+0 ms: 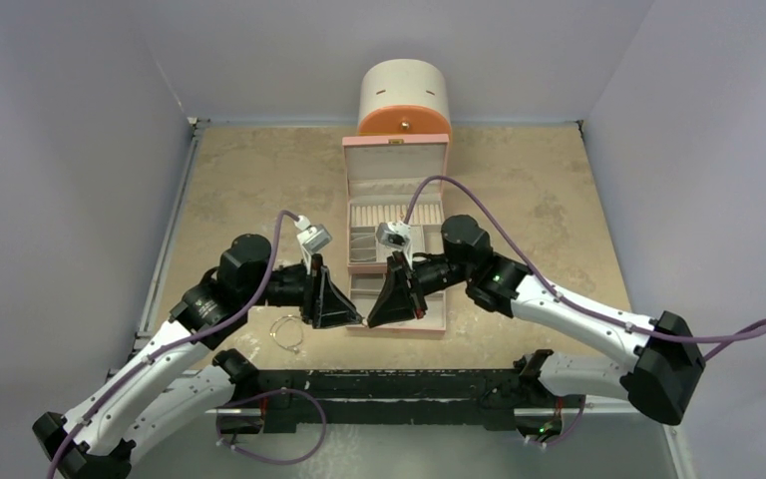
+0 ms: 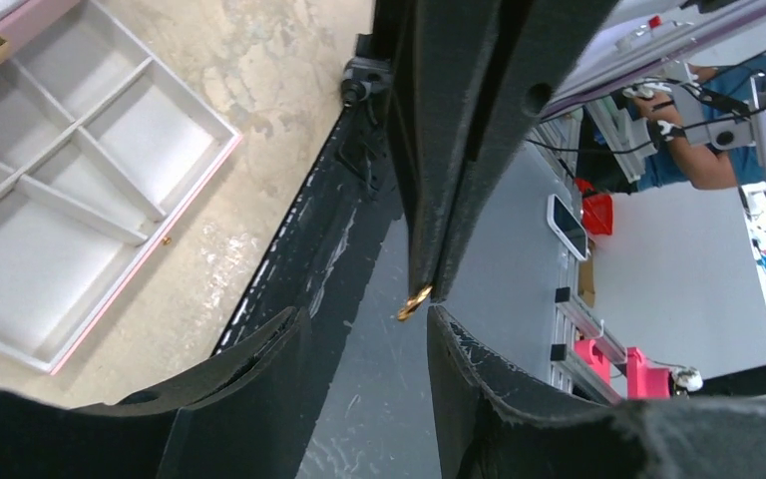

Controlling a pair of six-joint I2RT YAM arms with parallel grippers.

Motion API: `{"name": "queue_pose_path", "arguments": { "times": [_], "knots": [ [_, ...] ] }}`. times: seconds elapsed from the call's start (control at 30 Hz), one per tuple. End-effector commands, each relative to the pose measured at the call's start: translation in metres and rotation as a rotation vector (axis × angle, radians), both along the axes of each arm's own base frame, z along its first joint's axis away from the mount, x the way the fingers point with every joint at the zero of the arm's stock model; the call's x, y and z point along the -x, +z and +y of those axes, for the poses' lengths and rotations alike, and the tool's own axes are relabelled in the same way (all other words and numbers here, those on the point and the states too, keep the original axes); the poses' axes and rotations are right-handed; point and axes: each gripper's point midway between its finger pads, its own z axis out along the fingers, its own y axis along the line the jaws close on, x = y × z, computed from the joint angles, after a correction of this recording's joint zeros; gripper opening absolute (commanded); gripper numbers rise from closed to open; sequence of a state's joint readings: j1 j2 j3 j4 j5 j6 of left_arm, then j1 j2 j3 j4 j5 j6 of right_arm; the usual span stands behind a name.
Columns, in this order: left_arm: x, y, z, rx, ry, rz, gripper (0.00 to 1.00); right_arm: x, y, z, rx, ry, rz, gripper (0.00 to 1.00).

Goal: Organize the mixed jewelry
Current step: Adjust the jewelry.

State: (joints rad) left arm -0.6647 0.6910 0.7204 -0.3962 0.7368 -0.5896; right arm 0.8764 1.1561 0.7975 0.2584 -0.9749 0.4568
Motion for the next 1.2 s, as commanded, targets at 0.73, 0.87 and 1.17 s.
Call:
{"name": "queue_pose_path", "arguments": {
  "times": [0.73, 0.87, 1.17],
  "knots": [
    [0.017, 0.022, -0.007, 0.106, -0.138, -0.067, 0.2, -0.001, 0.029, 0.013, -0.078, 0.069, 0.027, 0.0],
    [0.018, 0.024, -0.006, 0.112, -0.142, -0.081, 0.0, 0.0, 0.028, 0.012, -0.074, 0.063, 0.03, 0.0],
    [0.016, 0.03, -0.004, 0.132, -0.096, -0.093, 0.0, -0.001, 0.032, 0.01, -0.094, 0.025, 0.016, 0.17]
  ]
}}
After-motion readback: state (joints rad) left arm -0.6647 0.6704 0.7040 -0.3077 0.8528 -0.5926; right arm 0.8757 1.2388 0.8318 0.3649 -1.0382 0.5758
